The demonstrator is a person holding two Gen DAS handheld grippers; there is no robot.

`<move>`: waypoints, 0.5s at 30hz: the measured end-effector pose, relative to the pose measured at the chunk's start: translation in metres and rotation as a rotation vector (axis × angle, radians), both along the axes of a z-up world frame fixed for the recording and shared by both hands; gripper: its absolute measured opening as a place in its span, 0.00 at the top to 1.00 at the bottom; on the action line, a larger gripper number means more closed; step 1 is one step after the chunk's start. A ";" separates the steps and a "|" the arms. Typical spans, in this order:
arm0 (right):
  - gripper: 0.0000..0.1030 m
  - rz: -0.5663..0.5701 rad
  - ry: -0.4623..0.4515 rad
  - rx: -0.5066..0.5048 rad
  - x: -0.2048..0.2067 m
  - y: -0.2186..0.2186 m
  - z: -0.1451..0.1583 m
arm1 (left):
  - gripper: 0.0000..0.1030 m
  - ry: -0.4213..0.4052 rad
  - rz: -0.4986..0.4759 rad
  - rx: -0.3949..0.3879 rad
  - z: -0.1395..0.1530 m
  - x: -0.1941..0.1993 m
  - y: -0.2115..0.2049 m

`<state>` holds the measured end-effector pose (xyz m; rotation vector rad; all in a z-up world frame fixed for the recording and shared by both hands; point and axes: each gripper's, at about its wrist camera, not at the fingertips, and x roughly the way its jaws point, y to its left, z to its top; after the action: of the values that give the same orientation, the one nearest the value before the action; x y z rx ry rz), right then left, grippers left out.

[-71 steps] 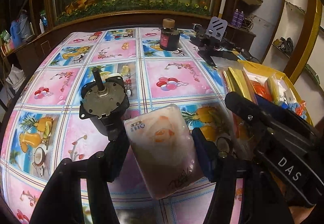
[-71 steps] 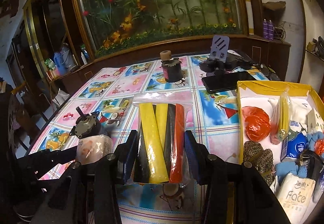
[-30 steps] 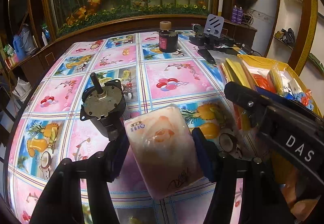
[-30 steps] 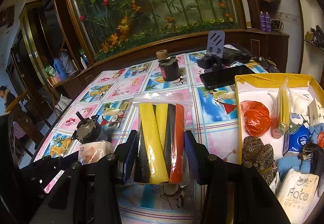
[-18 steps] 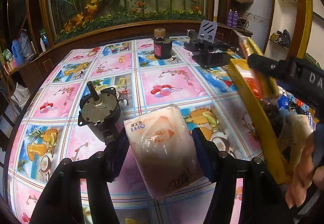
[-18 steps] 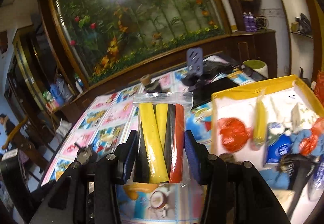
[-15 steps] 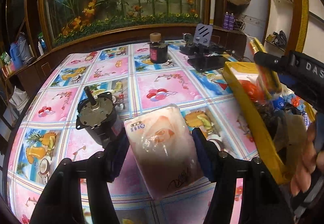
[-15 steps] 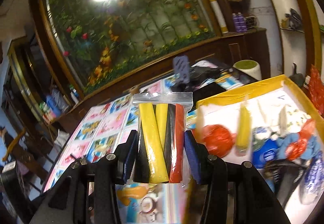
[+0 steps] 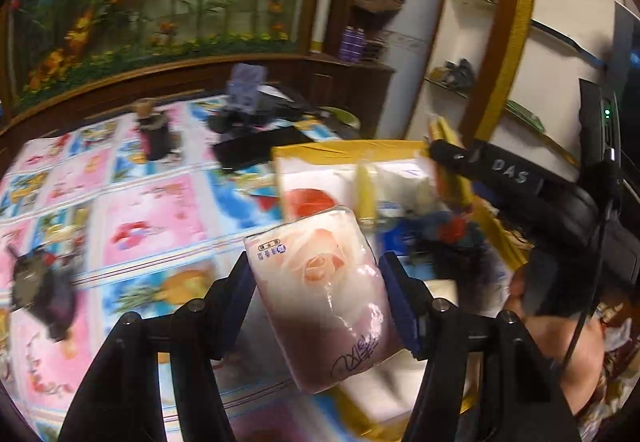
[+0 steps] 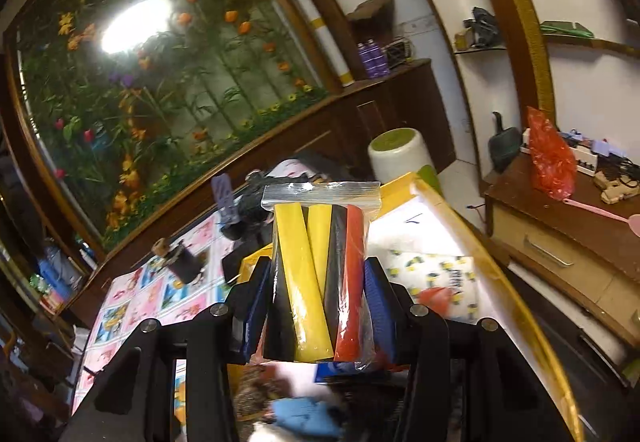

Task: Organize soft objects
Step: 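Carry the pink tissue pack and stick bag over the box and release both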

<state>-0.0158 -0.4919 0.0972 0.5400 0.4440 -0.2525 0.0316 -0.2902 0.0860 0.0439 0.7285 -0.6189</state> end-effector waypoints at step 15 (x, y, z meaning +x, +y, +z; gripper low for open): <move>0.50 -0.021 0.111 0.003 0.007 -0.012 -0.013 | 0.40 0.076 -0.063 0.075 -0.033 0.028 -0.057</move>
<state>-0.0092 -0.5041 0.0846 0.5350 0.5470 -0.3032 0.0599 -0.3470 0.0530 0.1131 0.8257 -0.6558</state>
